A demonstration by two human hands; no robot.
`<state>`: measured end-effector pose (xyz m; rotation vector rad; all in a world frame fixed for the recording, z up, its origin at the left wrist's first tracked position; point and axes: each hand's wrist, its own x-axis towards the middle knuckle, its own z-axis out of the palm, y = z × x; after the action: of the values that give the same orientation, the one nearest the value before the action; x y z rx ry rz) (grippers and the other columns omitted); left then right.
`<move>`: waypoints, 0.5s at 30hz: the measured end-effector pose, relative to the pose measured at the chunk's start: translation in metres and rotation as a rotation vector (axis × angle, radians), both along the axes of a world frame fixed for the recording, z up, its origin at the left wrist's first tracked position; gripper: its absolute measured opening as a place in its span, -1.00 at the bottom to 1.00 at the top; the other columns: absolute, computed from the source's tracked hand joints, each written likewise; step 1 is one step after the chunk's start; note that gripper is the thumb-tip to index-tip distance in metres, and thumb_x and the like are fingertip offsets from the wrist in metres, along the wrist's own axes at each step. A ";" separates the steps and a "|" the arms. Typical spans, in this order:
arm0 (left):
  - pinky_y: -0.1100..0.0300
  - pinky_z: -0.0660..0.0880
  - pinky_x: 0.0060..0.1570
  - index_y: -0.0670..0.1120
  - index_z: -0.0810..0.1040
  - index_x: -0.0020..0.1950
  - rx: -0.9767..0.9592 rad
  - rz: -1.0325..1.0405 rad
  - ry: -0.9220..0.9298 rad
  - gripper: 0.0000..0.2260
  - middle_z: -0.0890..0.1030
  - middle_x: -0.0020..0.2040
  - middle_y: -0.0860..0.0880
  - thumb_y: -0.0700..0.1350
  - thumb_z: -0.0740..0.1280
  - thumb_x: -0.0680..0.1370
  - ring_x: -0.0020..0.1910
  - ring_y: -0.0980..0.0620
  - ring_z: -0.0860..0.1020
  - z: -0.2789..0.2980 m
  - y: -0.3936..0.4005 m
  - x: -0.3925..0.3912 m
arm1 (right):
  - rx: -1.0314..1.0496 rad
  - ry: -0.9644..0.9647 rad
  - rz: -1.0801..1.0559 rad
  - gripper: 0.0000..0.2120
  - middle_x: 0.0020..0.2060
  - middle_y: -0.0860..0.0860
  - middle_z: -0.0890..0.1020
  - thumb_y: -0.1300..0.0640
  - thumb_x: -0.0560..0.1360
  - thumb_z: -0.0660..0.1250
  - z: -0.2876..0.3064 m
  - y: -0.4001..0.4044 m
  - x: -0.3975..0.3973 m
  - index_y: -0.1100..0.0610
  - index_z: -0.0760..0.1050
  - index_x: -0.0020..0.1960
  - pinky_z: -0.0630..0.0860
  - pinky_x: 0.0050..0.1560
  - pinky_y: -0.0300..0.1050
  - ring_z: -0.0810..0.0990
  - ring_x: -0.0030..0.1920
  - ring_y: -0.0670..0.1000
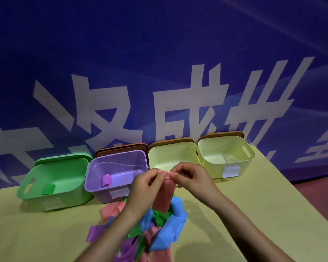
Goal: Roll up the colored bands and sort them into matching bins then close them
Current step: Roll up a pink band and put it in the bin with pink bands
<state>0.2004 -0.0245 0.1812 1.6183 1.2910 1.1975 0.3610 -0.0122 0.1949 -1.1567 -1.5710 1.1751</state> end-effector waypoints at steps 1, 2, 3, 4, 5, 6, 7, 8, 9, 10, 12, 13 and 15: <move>0.03 0.44 -0.22 -0.13 0.60 -0.20 0.019 0.014 0.012 -0.64 0.57 -0.30 -0.13 0.15 0.24 0.48 -0.25 -0.08 0.51 0.000 0.000 0.001 | -0.005 0.003 0.001 -0.89 -0.35 0.02 0.61 0.26 0.48 0.41 0.000 0.000 0.000 0.14 0.58 -0.22 0.48 -0.23 -0.18 0.52 -0.32 -0.07; 0.03 0.43 -0.25 -0.13 0.59 -0.21 0.042 0.019 0.016 -0.65 0.56 -0.32 -0.13 0.13 0.23 0.49 -0.28 -0.07 0.50 -0.002 0.000 0.002 | -0.008 0.006 0.001 -0.89 -0.35 0.03 0.61 0.27 0.48 0.40 0.000 -0.001 0.000 0.16 0.58 -0.22 0.48 -0.23 -0.20 0.52 -0.32 -0.08; 0.05 0.42 -0.28 -0.12 0.58 -0.23 0.064 0.019 0.018 -0.64 0.54 -0.34 -0.12 0.14 0.22 0.50 -0.31 -0.05 0.49 -0.003 0.000 0.003 | -0.011 0.011 -0.001 -0.90 -0.35 0.03 0.61 0.28 0.48 0.40 0.000 -0.001 0.000 0.18 0.58 -0.21 0.48 -0.24 -0.22 0.52 -0.32 -0.08; 0.08 0.41 -0.31 -0.12 0.58 -0.23 0.081 0.017 0.015 -0.63 0.54 -0.35 -0.11 0.16 0.19 0.49 -0.34 -0.02 0.49 -0.004 -0.001 0.004 | -0.013 0.016 -0.006 -0.91 -0.35 0.03 0.60 0.29 0.47 0.40 0.000 -0.001 -0.001 0.19 0.58 -0.21 0.47 -0.24 -0.24 0.52 -0.33 -0.09; 0.11 0.40 -0.33 -0.12 0.58 -0.24 0.091 0.016 0.003 -0.61 0.54 -0.36 -0.10 0.16 0.18 0.49 -0.35 0.02 0.48 -0.005 -0.001 0.005 | -0.012 0.022 -0.013 -0.91 -0.35 0.03 0.60 0.30 0.47 0.40 0.000 -0.001 -0.001 0.20 0.58 -0.21 0.47 -0.25 -0.25 0.52 -0.33 -0.09; 0.13 0.39 -0.33 -0.14 0.58 -0.24 0.097 0.017 -0.015 -0.60 0.54 -0.36 -0.11 0.16 0.18 0.48 -0.36 0.05 0.47 -0.005 -0.002 0.006 | -0.010 0.029 -0.023 -0.91 -0.36 0.02 0.60 0.30 0.47 0.40 -0.001 -0.002 -0.002 0.20 0.58 -0.21 0.46 -0.26 -0.26 0.51 -0.34 -0.10; 0.15 0.38 -0.34 -0.17 0.58 -0.24 0.091 0.023 -0.035 -0.59 0.53 -0.37 -0.12 0.15 0.20 0.48 -0.37 0.08 0.46 -0.006 -0.002 0.006 | -0.007 0.036 -0.032 -0.91 -0.37 0.01 0.59 0.30 0.47 0.40 0.000 -0.002 -0.003 0.20 0.58 -0.22 0.46 -0.27 -0.26 0.51 -0.35 -0.11; 0.17 0.37 -0.34 -0.19 0.58 -0.24 0.069 0.027 -0.068 -0.60 0.52 -0.38 -0.12 0.13 0.23 0.49 -0.36 0.10 0.44 -0.005 -0.003 0.007 | -0.001 0.043 -0.038 -0.91 -0.38 0.00 0.59 0.30 0.46 0.41 0.000 -0.002 -0.003 0.21 0.58 -0.22 0.45 -0.27 -0.26 0.50 -0.36 -0.12; 0.21 0.36 -0.34 -0.20 0.59 -0.25 0.035 0.033 -0.112 -0.64 0.51 -0.39 -0.12 0.08 0.28 0.51 -0.36 0.12 0.43 -0.005 -0.004 0.008 | 0.005 0.048 -0.043 -0.91 -0.38 0.00 0.58 0.30 0.46 0.41 0.000 -0.003 -0.004 0.22 0.58 -0.22 0.44 -0.28 -0.26 0.49 -0.37 -0.12; 0.24 0.36 -0.32 -0.18 0.61 -0.25 -0.014 0.038 -0.164 -0.71 0.51 -0.38 -0.11 0.00 0.32 0.54 -0.34 0.14 0.44 -0.004 -0.003 0.008 | 0.012 0.053 -0.048 -0.91 -0.39 -0.01 0.58 0.31 0.46 0.41 0.000 -0.004 -0.004 0.22 0.59 -0.22 0.44 -0.28 -0.27 0.48 -0.38 -0.12; 0.27 0.43 -0.25 -0.08 0.68 -0.24 -0.158 0.036 -0.306 -0.77 0.60 -0.30 -0.08 -0.08 0.31 0.56 -0.28 0.11 0.53 -0.003 -0.003 0.008 | 0.021 0.057 -0.062 -0.90 -0.40 -0.03 0.58 0.32 0.46 0.40 0.000 -0.003 -0.004 0.20 0.59 -0.23 0.45 -0.28 -0.27 0.49 -0.38 -0.13; 0.25 0.46 -0.23 -0.03 0.70 -0.23 -0.246 0.024 -0.378 -0.75 0.64 -0.27 -0.09 -0.04 0.28 0.55 -0.25 0.08 0.57 -0.002 -0.003 0.008 | 0.026 0.056 -0.070 -0.89 -0.40 -0.03 0.58 0.32 0.46 0.40 0.000 -0.003 -0.004 0.20 0.59 -0.24 0.46 -0.28 -0.26 0.50 -0.38 -0.12; 0.22 0.47 -0.24 -0.01 0.72 -0.21 -0.360 -0.005 -0.434 -0.75 0.66 -0.24 -0.10 0.00 0.28 0.51 -0.24 0.02 0.59 -0.004 -0.002 0.008 | 0.030 0.060 -0.086 -0.87 -0.39 -0.02 0.59 0.31 0.45 0.41 -0.001 -0.001 -0.002 0.17 0.58 -0.25 0.47 -0.27 -0.23 0.52 -0.37 -0.11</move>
<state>0.2084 -0.0264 0.1773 1.0351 1.1377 1.1537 0.3586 -0.0133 0.1938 -1.1484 -1.4742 1.1163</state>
